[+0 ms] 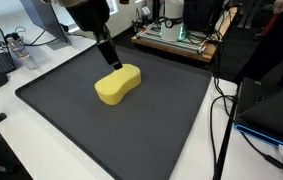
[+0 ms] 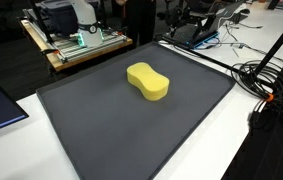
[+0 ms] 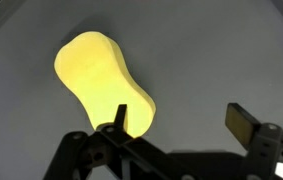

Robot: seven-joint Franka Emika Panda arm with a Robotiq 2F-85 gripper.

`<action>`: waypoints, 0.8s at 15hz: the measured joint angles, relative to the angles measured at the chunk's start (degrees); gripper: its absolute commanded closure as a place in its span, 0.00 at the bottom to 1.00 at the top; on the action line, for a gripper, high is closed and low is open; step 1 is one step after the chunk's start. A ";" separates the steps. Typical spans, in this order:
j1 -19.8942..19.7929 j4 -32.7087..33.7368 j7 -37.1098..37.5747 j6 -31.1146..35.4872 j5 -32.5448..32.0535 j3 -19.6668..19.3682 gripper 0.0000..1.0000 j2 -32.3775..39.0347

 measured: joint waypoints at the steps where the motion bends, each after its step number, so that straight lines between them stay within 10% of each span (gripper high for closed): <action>1: -0.66 1.84 1.63 -0.98 1.20 -0.37 0.00 1.10; 12: -11.27 7.43 -0.40 1.00 6.39 -2.44 0.00 2.82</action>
